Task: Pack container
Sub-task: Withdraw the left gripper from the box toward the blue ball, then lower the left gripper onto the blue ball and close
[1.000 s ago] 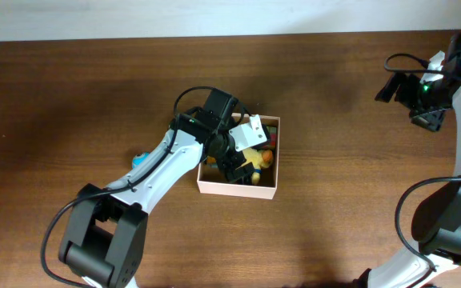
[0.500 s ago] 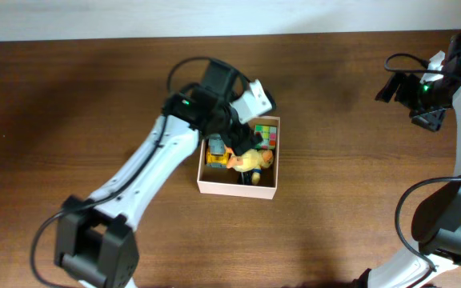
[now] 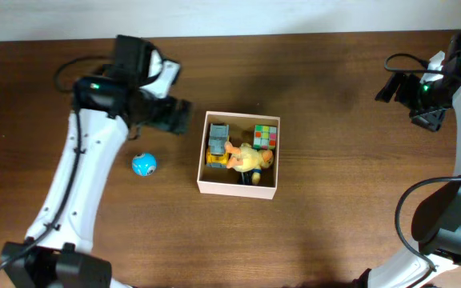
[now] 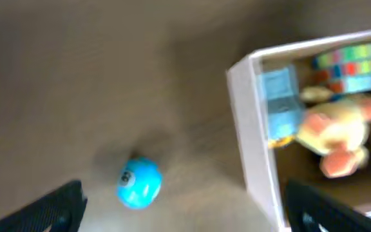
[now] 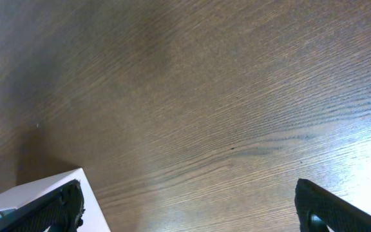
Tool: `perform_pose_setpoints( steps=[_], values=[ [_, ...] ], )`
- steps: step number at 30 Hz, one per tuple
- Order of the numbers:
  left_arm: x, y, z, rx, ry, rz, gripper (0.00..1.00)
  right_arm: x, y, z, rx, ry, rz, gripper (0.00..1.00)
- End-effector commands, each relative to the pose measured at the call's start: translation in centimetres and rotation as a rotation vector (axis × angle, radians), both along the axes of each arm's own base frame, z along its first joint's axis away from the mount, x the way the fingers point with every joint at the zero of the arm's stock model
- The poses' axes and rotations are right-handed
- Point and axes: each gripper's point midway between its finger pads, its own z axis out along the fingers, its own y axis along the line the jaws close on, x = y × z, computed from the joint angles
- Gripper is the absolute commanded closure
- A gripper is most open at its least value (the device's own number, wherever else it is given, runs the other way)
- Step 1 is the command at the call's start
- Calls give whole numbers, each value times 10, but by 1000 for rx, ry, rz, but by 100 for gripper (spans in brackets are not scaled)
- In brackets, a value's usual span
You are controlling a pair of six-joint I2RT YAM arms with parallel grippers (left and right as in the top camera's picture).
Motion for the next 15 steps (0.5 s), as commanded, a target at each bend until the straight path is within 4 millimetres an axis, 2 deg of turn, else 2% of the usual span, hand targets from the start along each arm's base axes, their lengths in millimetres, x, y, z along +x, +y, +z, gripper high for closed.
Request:
perform_pose_setpoints(
  steps=[1, 6, 15],
  values=[
    [-3, 27, -18, 6, 89, 164, 1, 1, -1, 13, 2, -33, -10, 1],
    [-12, 44, -46, 7, 191, 257, 1, 1, -1, 12, 2, -33, -10, 1],
    [-29, 50, -120, 14, 289, 309, 1, 1, -1, 13, 2, -33, -10, 1]
  ],
)
